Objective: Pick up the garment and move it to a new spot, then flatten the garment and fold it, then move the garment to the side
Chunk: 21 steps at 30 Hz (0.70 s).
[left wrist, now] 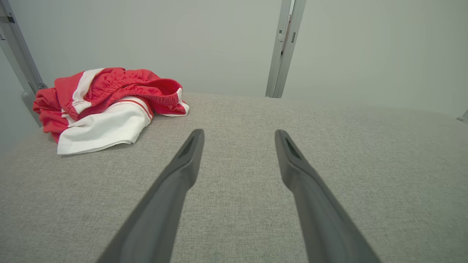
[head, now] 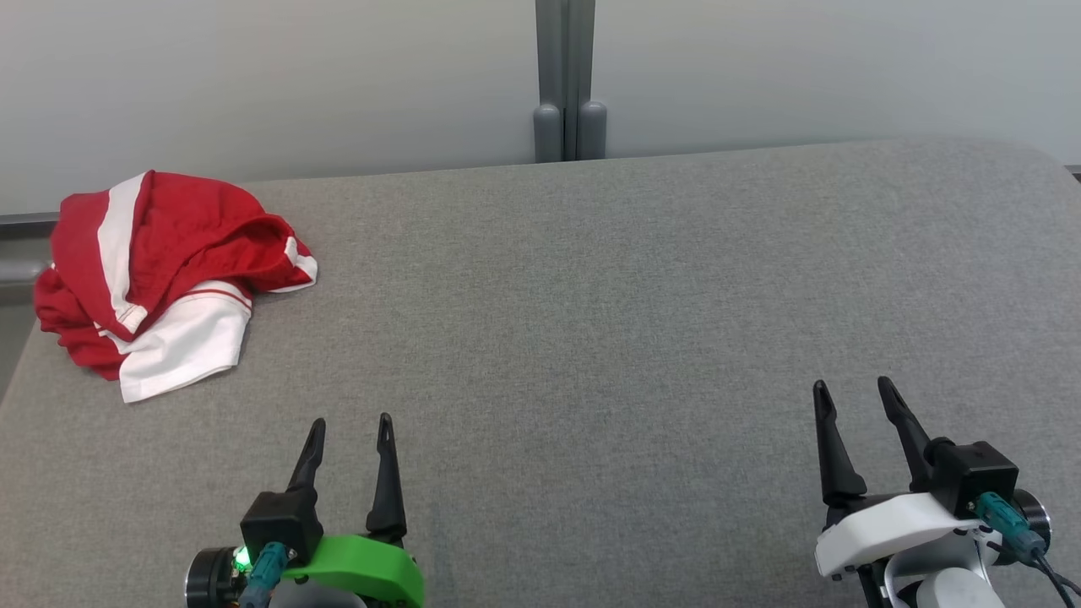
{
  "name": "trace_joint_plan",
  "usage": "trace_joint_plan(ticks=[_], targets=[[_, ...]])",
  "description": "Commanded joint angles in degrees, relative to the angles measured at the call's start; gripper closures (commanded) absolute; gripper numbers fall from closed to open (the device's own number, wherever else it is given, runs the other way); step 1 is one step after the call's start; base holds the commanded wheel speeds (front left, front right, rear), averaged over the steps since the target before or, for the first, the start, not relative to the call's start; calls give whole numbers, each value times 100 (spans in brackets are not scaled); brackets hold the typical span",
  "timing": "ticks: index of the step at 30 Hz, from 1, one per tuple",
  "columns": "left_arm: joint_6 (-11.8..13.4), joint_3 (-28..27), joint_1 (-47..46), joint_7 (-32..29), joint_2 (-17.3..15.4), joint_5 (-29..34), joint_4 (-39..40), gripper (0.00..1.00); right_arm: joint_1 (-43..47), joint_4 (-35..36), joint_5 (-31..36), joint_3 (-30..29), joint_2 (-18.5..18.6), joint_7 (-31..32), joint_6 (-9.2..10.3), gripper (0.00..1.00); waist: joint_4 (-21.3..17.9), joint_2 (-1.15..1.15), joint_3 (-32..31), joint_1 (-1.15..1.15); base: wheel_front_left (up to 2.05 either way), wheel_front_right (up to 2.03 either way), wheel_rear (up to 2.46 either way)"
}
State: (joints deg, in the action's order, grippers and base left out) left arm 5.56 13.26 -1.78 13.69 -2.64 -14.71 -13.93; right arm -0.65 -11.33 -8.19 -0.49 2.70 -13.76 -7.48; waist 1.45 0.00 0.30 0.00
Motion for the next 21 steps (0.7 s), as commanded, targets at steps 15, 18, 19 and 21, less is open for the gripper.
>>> trace_joint_plan(ticks=[15, 18, 19, 21], targets=[[94, 111, 150, 156, -41, 345, -63, 0, 123, -28, 502, 43, 29, -148, -1, 0, 40, 0, -58, 0, 0, 0, 0], [86, 109, 148, 156, -40, 303, -33, 0, 139, -43, 489, 50, 29, -148, -1, 0, 39, 0, -58, 0, 0, 0, 0], [81, 107, 152, 156, -40, 297, -28, 0, 138, -44, 489, 50, 29, -148, -1, 0, 39, 0, -57, 0, 0, 0, 0], [78, 106, 159, 156, -40, 280, -32, 0, 132, -50, 485, 46, 29, -148, -1, 0, 38, 0, -56, 0, 0, 0, 0]])
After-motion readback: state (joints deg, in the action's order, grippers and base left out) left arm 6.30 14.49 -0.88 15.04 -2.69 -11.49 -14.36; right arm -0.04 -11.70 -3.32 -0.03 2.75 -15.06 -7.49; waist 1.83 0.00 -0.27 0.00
